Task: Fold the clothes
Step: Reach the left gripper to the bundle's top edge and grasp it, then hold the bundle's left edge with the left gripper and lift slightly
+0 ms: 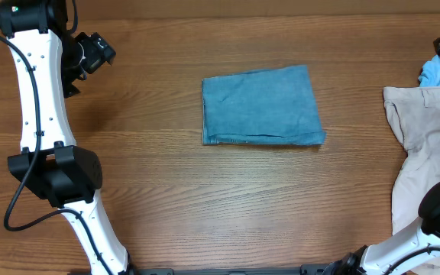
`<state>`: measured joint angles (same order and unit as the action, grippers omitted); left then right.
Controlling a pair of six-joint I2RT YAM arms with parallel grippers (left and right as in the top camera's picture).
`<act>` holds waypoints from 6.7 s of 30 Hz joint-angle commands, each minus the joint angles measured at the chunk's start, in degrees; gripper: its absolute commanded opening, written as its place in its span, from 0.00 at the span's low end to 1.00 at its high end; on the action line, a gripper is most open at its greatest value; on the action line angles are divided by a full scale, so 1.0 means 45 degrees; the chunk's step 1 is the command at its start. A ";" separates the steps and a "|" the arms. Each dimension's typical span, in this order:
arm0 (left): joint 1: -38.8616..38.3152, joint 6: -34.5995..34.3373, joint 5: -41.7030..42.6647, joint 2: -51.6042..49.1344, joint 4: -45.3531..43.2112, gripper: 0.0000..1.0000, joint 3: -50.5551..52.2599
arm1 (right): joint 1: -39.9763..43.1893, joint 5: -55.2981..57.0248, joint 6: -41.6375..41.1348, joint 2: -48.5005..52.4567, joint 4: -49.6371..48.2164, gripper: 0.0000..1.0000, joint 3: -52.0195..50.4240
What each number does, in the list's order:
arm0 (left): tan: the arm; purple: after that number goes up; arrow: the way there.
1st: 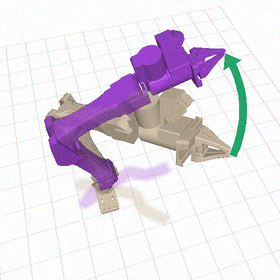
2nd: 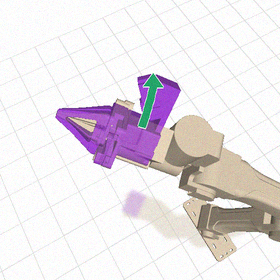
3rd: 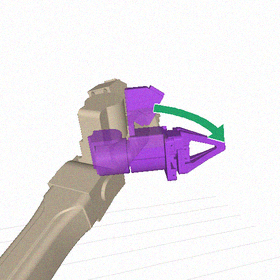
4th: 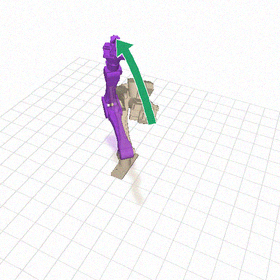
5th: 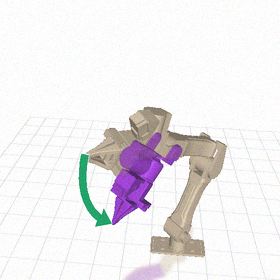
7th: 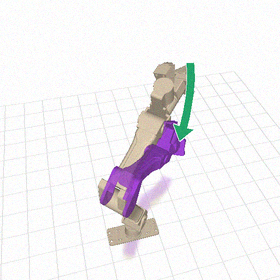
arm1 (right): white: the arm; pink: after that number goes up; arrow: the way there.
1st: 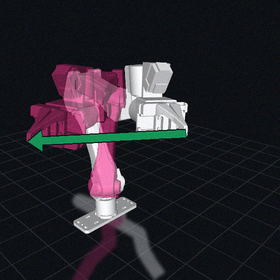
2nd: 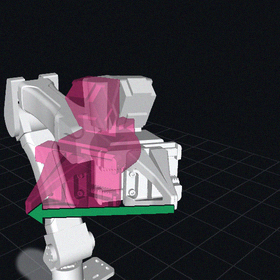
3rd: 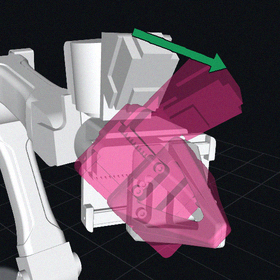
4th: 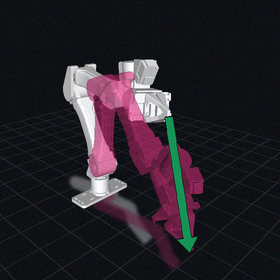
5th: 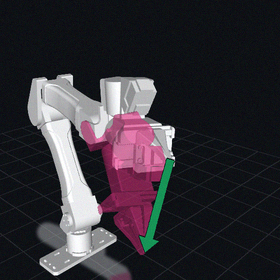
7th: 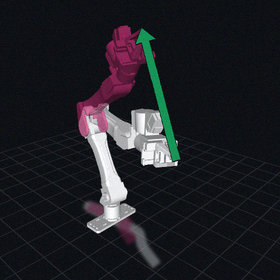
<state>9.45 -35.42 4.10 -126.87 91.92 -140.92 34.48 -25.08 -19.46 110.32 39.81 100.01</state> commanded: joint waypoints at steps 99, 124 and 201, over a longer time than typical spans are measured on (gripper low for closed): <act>-0.7096 0.1316 -0.0704 -0.6377 -0.0738 0.88 0.2361 | 0.0019 0.0000 0.0039 0.0000 -0.0058 1.00 0.0019; -0.7844 0.1666 -0.0782 -0.0350 0.1093 1.00 0.2161 | 0.0019 -0.0005 0.0039 0.0000 -0.0058 1.00 0.0019; -0.7116 -0.0753 0.1826 0.2302 -1.0307 0.08 1.5960 | 0.0019 -0.0005 0.0039 0.0000 -0.0058 1.00 0.0019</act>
<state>-22.15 -38.83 15.75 -112.31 43.03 -71.92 34.46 -25.10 -19.42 110.32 39.86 100.01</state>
